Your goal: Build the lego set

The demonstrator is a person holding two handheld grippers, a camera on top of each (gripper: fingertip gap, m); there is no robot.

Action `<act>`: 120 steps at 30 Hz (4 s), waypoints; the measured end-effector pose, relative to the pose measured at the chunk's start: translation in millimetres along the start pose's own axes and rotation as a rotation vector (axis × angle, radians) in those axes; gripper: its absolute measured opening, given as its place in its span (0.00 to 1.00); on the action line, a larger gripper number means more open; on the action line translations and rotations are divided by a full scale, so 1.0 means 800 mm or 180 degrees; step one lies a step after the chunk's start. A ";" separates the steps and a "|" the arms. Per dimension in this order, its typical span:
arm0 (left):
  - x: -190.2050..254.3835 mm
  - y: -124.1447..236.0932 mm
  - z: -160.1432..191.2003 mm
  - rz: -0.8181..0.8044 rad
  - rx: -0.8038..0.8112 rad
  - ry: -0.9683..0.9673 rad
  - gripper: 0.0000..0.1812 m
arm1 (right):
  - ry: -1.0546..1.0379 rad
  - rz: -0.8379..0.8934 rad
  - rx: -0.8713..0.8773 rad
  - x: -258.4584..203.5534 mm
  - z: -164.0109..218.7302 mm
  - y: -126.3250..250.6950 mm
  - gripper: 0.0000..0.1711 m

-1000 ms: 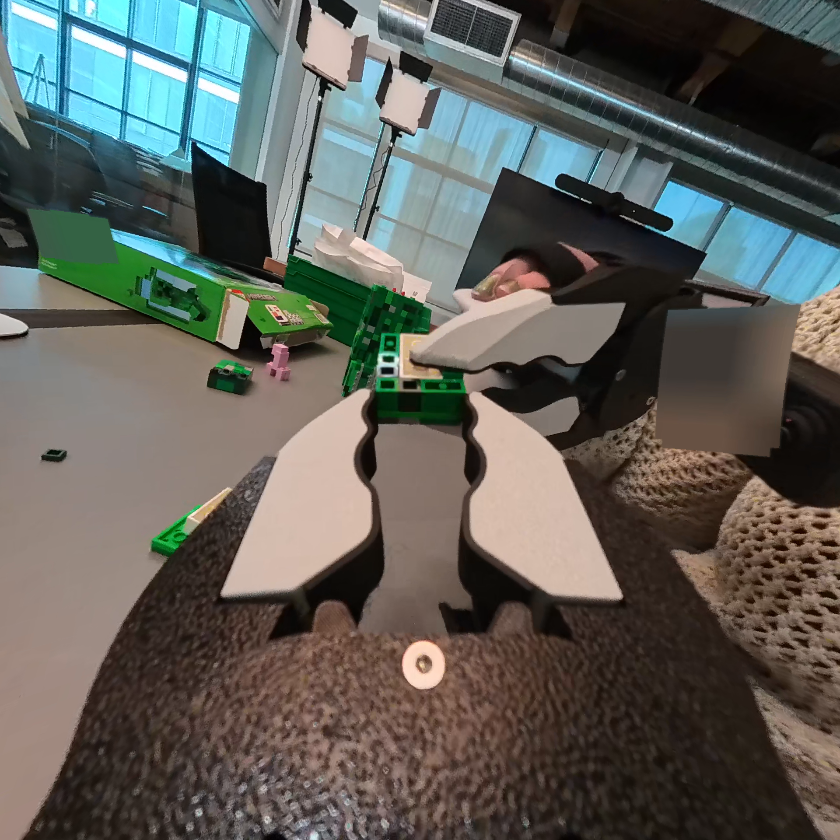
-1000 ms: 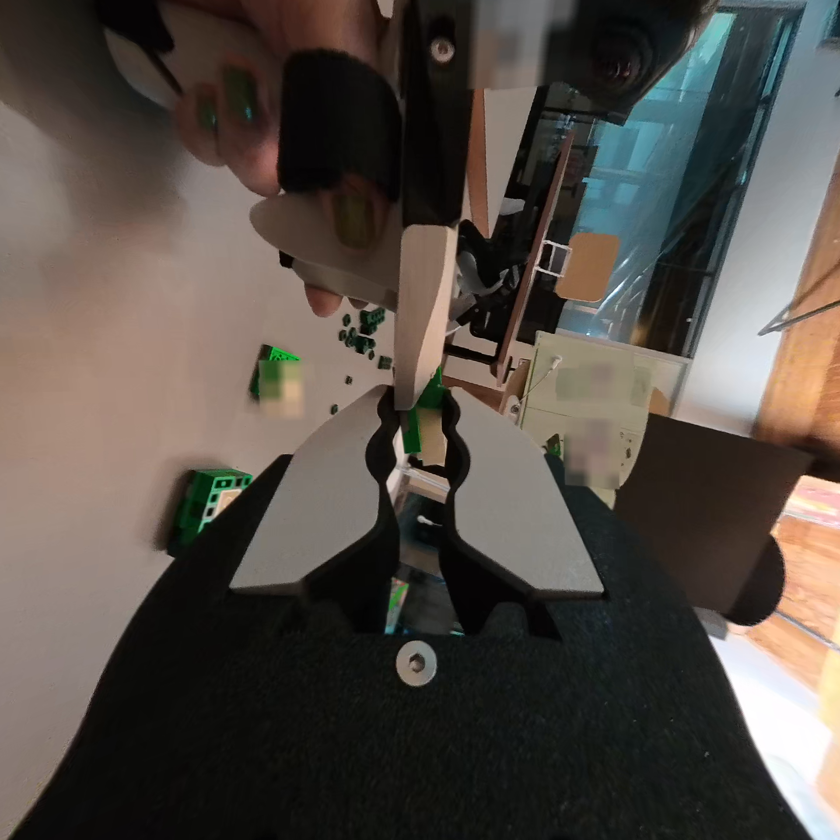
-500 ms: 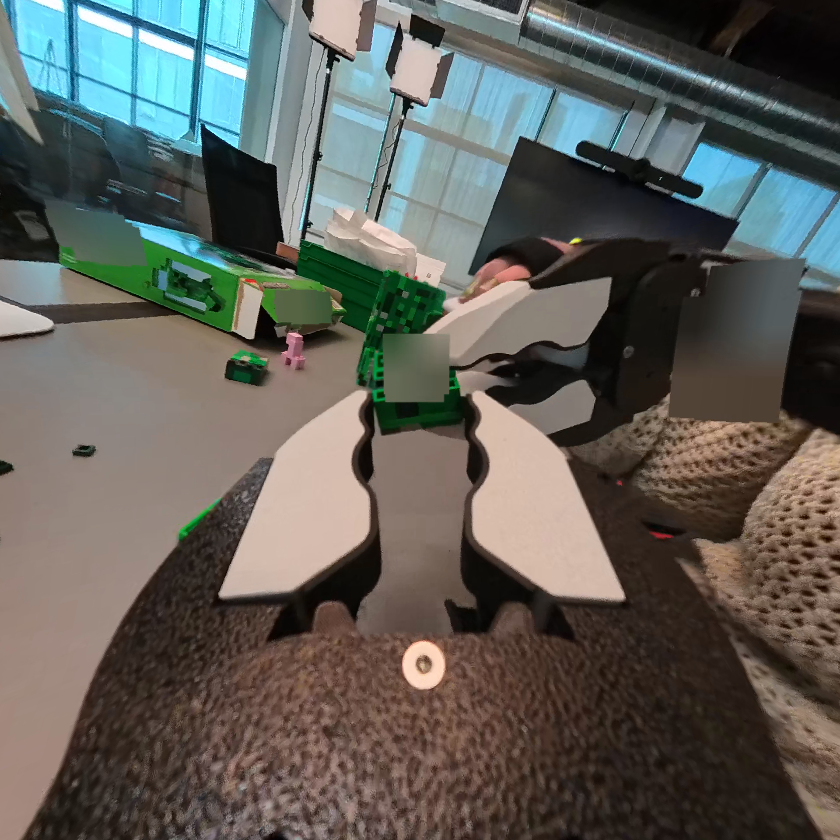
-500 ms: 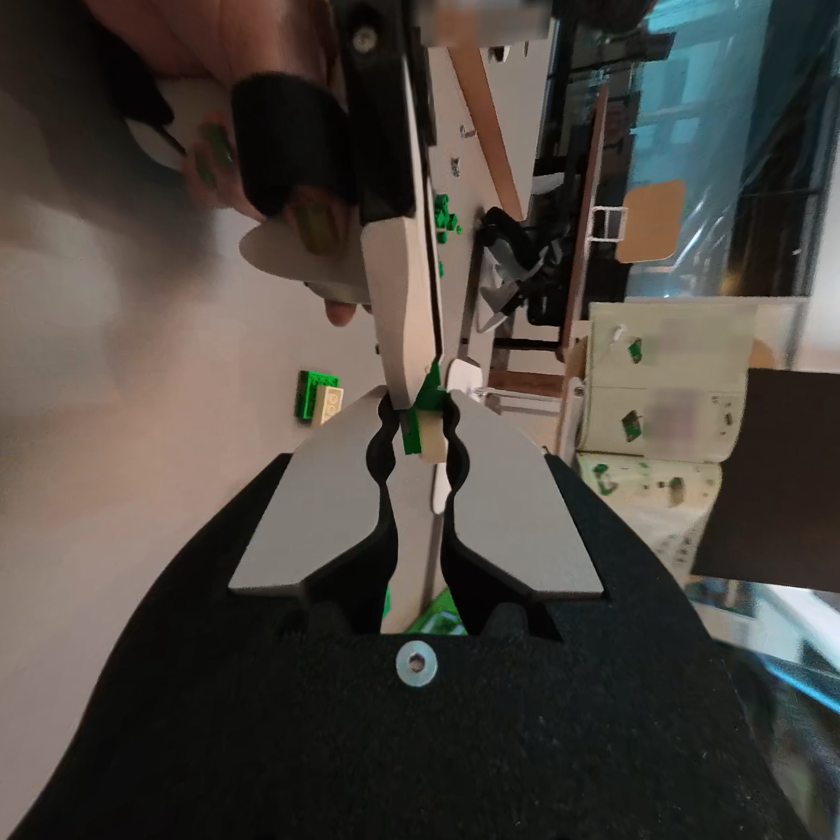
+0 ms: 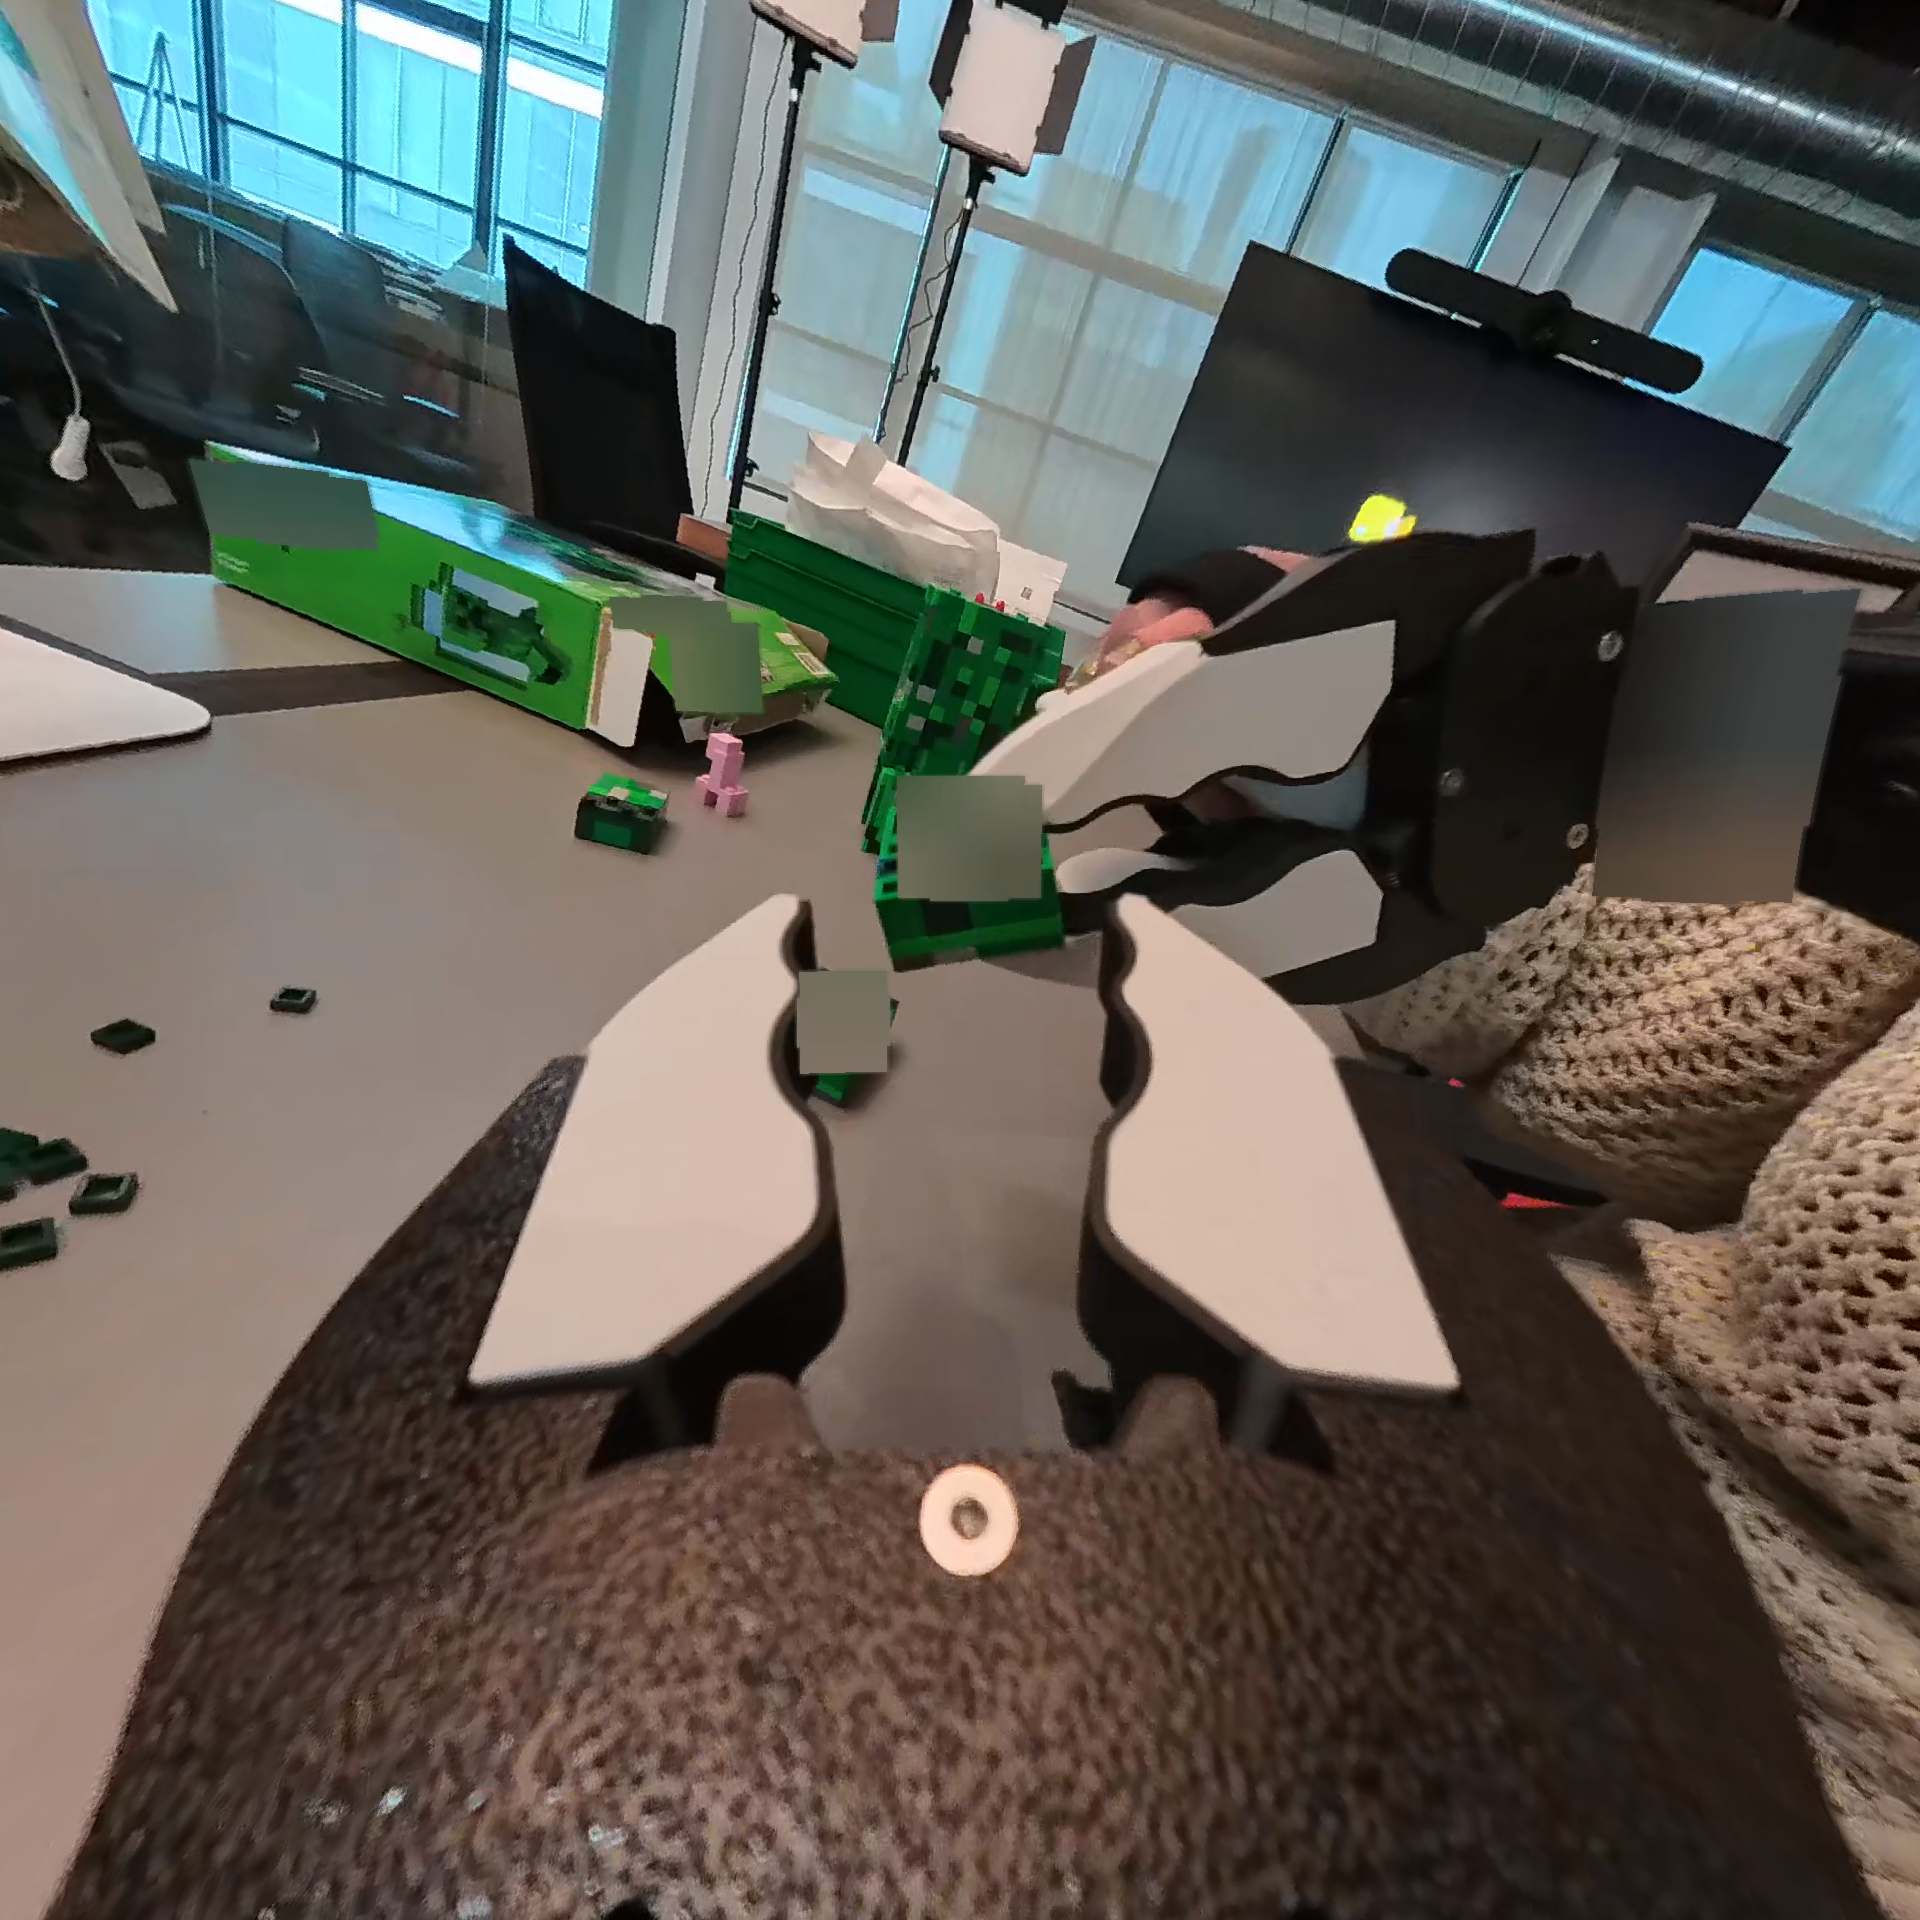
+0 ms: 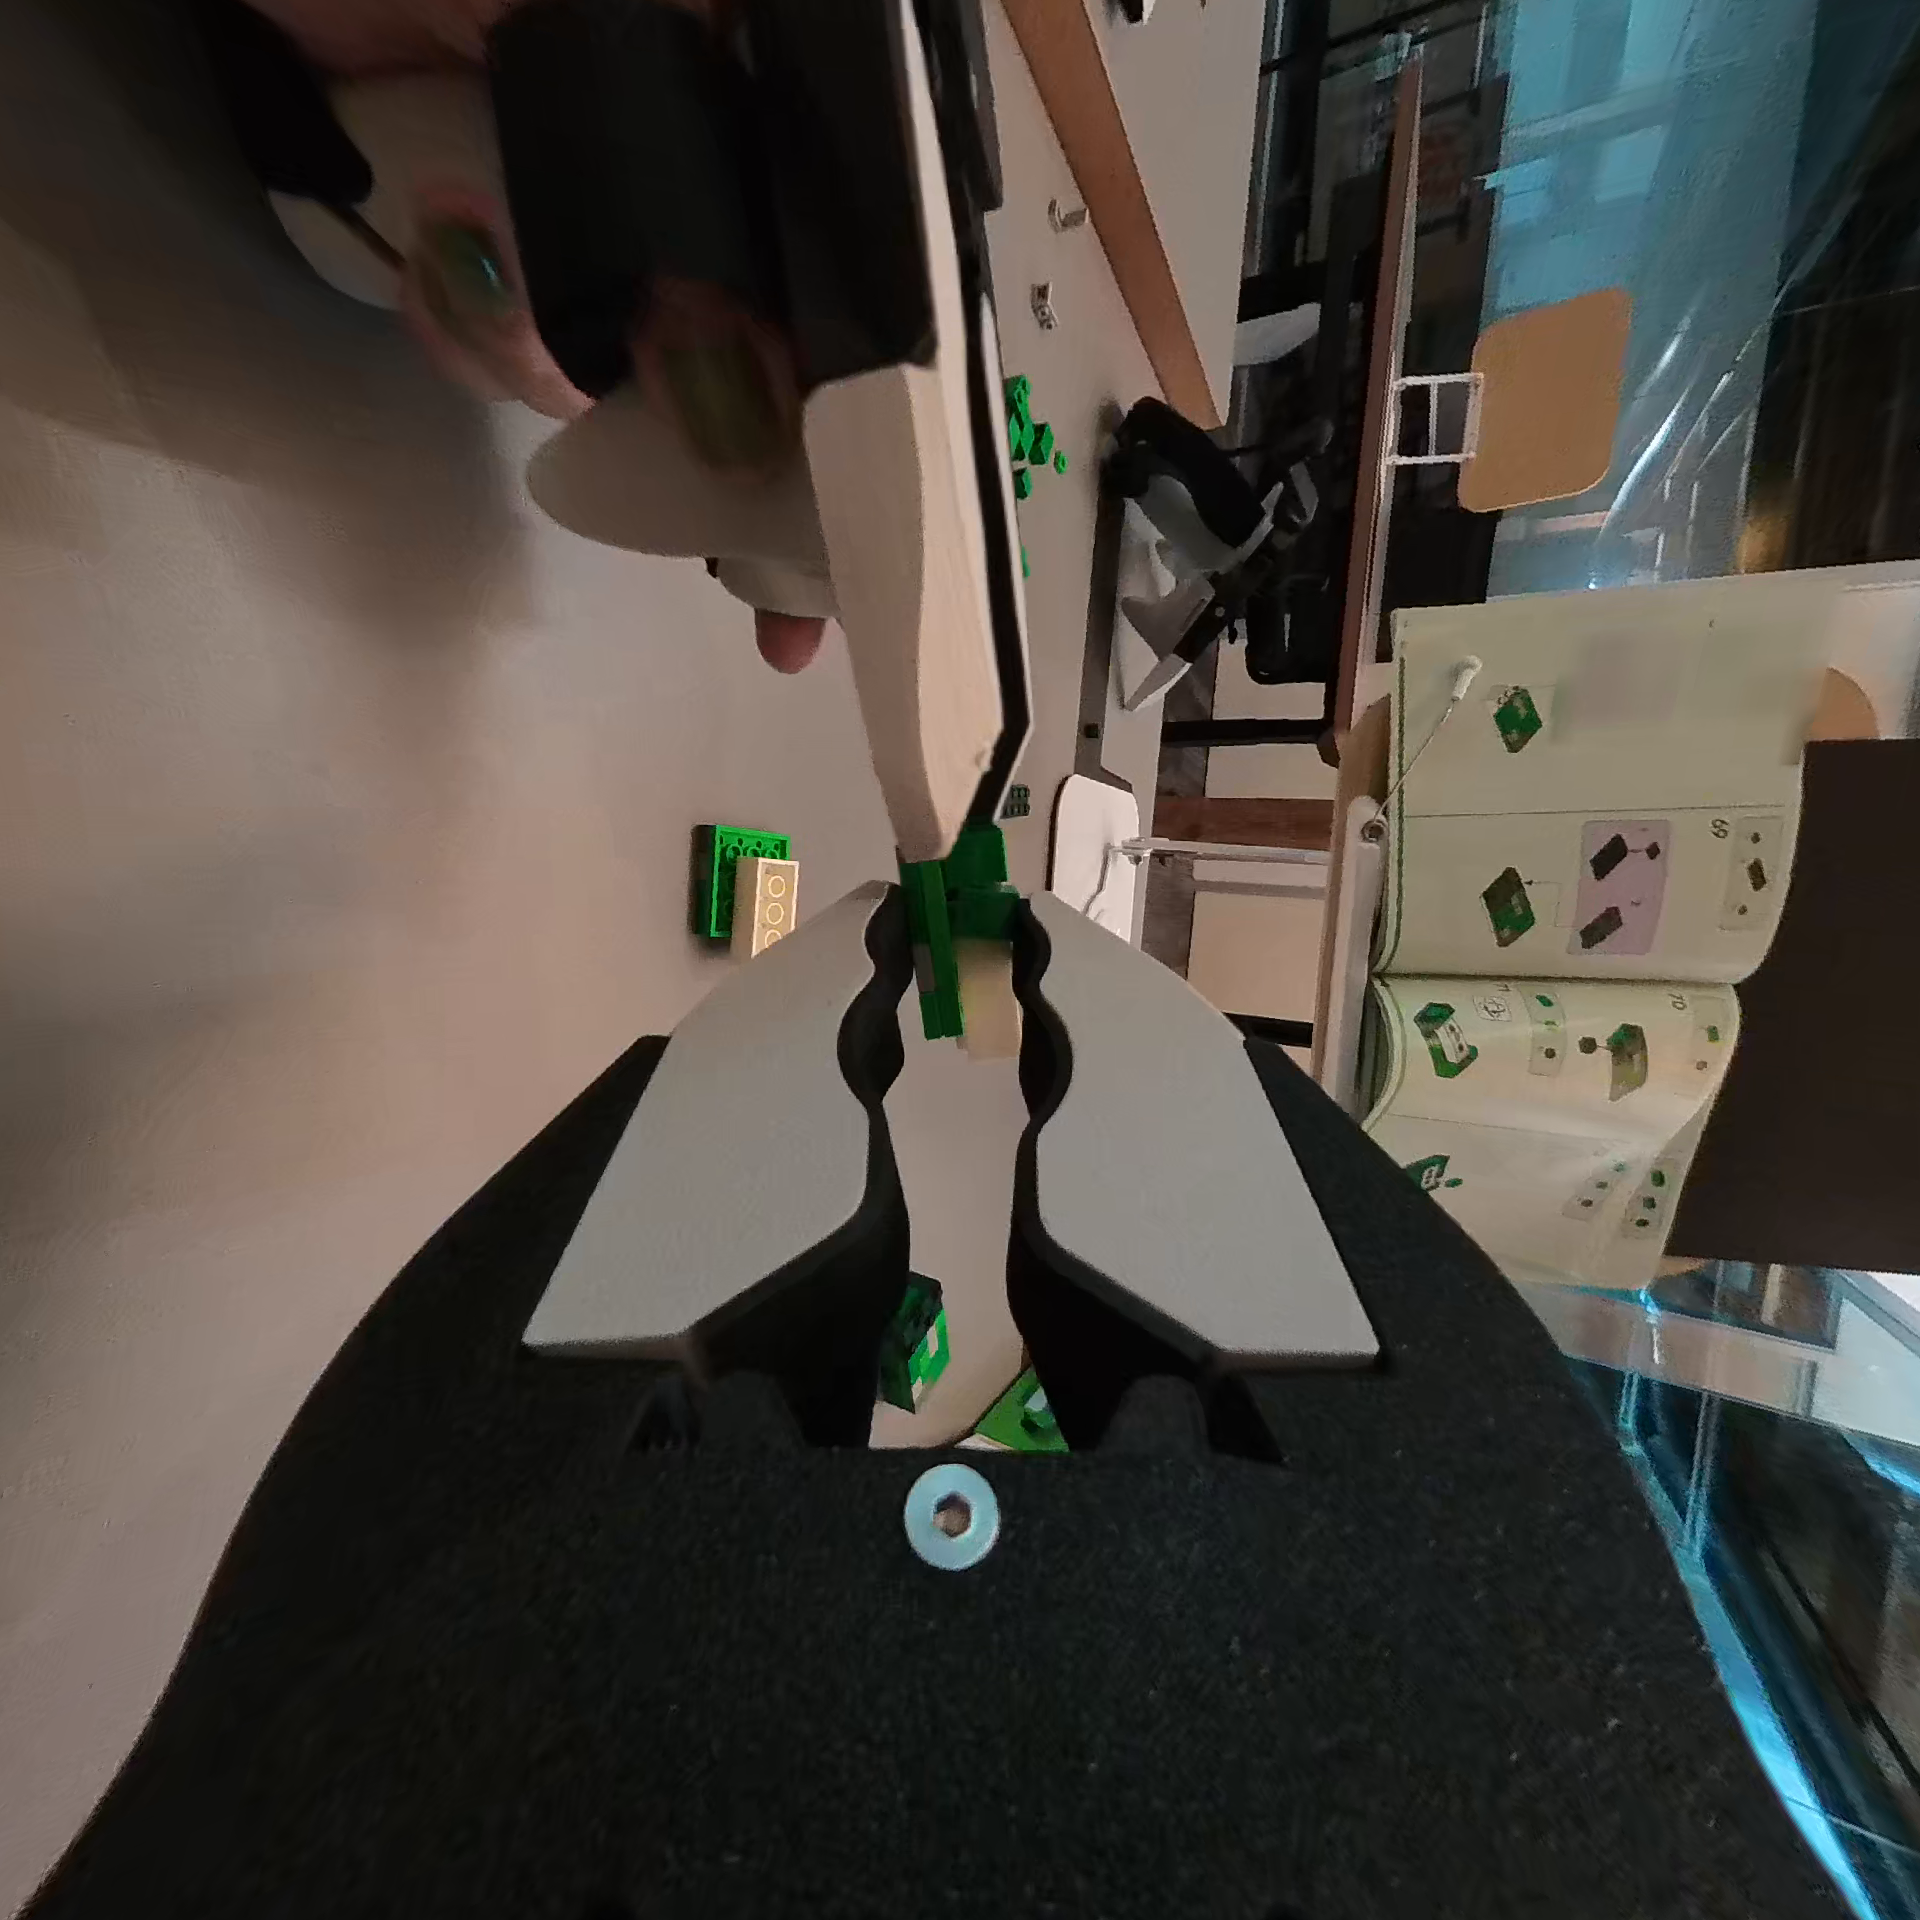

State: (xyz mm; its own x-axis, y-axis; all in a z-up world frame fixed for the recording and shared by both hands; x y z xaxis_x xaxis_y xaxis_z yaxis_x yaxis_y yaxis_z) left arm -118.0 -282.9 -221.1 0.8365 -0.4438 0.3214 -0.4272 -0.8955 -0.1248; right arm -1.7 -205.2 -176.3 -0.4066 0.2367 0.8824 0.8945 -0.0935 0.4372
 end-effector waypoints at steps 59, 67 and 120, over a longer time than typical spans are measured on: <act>-0.012 0.003 0.005 -0.0354 -0.0653 -0.0946 0.19 | -0.0900 -0.0498 0.0459 -0.010 0.038 -0.023 0.10; 0.027 -0.010 0.025 -0.0550 -0.0830 -0.2830 0.21 | -0.1251 -0.0675 0.0848 -0.012 0.032 -0.011 0.10; 0.043 -0.011 0.030 -0.0221 -0.1207 -0.3163 0.09 | -0.0212 -0.0789 0.0768 -0.025 0.007 0.012 0.12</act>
State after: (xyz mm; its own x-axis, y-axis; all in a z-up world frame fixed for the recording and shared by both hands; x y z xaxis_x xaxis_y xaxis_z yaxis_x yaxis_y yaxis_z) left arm -77.3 -290.6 -231.6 0.6947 -0.3734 -0.6148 -0.3036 -0.9271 0.2199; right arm 15.8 -205.7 -190.7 -0.6111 0.2869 0.7378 0.7914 0.2041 0.5762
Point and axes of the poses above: each gripper's, where its closed fingertips meet, y back along the fingers, z out of its underside, x = y × z across the jaws, the point moved 9 cm from there along y, back along the fingers, and after that the axes turned 1 degree about x, right-handed, at the moved point
